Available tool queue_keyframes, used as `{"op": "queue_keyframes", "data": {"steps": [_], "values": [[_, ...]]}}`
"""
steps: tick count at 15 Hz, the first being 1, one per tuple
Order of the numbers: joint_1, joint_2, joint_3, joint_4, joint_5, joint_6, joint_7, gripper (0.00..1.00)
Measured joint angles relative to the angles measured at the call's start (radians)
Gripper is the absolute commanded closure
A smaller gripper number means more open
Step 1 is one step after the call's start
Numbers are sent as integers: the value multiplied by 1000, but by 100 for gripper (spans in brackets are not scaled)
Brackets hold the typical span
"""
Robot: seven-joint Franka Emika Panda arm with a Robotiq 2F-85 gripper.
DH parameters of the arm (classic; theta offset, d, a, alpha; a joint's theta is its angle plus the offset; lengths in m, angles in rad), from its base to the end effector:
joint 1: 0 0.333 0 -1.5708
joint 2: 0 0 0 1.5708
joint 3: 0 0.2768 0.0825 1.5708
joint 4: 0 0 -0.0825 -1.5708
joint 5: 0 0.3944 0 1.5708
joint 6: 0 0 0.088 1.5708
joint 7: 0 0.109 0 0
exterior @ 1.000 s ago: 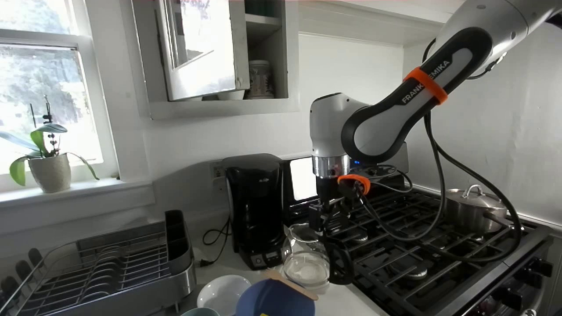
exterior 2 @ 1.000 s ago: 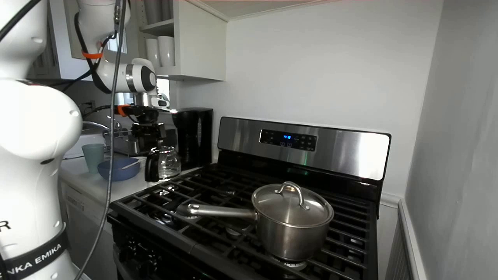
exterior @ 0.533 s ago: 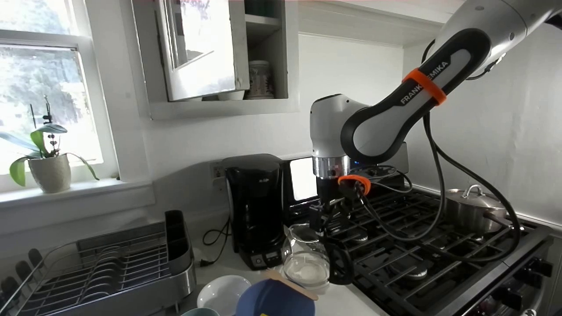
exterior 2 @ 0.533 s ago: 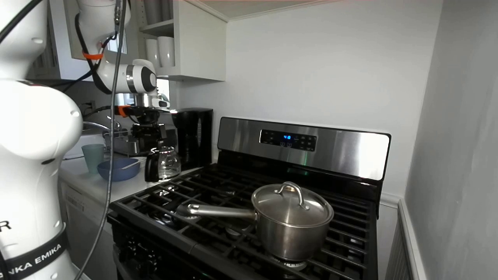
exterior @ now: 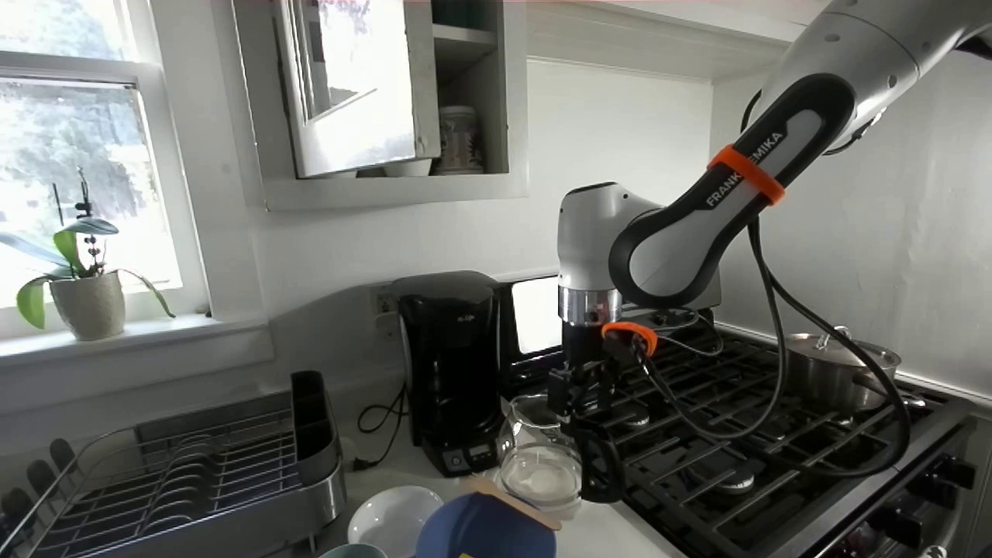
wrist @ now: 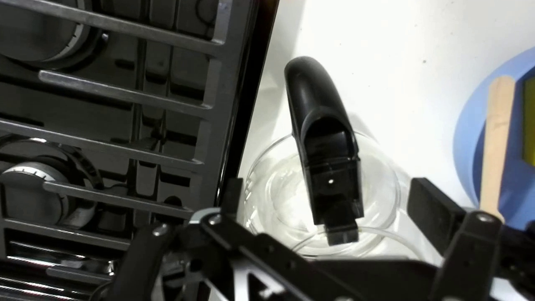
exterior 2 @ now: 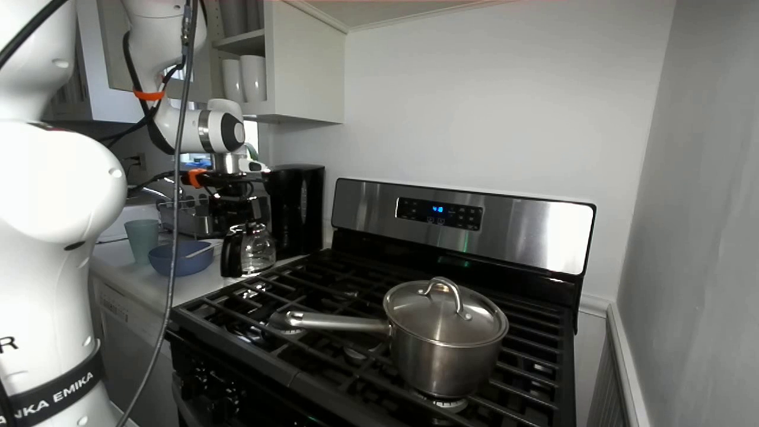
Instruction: Put the kettle on the stove
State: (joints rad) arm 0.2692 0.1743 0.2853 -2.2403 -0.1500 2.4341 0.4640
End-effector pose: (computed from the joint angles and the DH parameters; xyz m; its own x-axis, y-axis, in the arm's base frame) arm 0.4616 0.2874 0.2480 0.9792 0.1977 0.0466 0.1962 -0.9800 0.0345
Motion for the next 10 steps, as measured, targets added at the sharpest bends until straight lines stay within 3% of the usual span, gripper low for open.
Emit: {"op": "queue_keyframes", "data": {"steps": [3,6,7,10], "values": [[6,17,0,-8,1,37,-32,0],[12,30,0,-8,3,45,-66,9],[12,32,0,-8,5,45,-77,29],[12,32,-3,-8,9,45,-107,42]]}}
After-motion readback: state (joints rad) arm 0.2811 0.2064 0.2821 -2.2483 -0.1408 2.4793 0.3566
